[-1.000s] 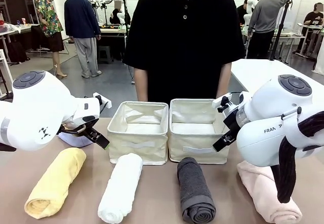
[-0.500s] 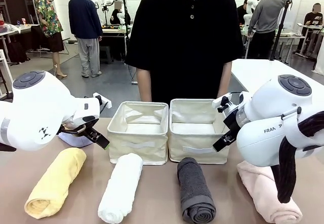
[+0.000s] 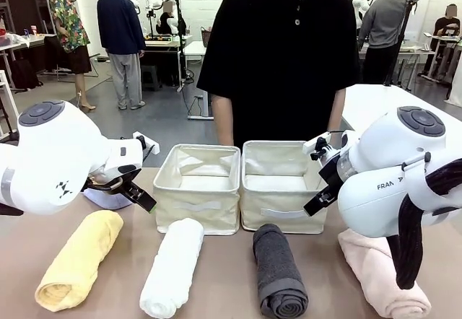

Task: Sort the towels based on their folding style.
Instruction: Pick up one triangle-folded towel and place it in the left Fabric basket.

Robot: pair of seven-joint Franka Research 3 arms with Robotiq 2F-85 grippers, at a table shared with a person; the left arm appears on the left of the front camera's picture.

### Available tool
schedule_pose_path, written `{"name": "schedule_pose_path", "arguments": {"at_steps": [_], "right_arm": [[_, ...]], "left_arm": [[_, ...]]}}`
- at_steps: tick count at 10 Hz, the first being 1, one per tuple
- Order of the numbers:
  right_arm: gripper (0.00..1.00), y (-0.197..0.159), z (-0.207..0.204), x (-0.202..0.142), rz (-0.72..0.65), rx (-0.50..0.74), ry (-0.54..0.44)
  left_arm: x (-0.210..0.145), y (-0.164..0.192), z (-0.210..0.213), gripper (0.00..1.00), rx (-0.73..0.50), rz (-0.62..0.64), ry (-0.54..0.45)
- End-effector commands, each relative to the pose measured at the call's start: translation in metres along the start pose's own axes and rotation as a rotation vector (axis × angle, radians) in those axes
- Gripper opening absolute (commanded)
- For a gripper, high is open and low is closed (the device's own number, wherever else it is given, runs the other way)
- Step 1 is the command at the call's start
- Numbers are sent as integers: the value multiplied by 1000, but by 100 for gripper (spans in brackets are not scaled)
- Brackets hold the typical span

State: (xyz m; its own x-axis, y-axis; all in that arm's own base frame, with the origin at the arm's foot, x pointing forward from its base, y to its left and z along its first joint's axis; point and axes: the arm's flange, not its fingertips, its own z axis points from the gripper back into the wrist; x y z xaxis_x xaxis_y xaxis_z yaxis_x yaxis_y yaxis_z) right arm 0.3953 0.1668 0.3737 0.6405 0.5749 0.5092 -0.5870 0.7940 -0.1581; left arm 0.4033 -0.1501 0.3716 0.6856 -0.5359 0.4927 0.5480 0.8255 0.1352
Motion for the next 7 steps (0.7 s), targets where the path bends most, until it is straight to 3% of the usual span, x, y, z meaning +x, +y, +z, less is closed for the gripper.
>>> {"name": "schedule_pose_path", "arguments": {"at_steps": [1,7], "right_arm": [[100,0,0,0,0,0,0],[100,0,0,0,0,0,0]], "left_arm": [[0,0,0,100,0,0,0],[0,0,0,100,0,0,0]]}}
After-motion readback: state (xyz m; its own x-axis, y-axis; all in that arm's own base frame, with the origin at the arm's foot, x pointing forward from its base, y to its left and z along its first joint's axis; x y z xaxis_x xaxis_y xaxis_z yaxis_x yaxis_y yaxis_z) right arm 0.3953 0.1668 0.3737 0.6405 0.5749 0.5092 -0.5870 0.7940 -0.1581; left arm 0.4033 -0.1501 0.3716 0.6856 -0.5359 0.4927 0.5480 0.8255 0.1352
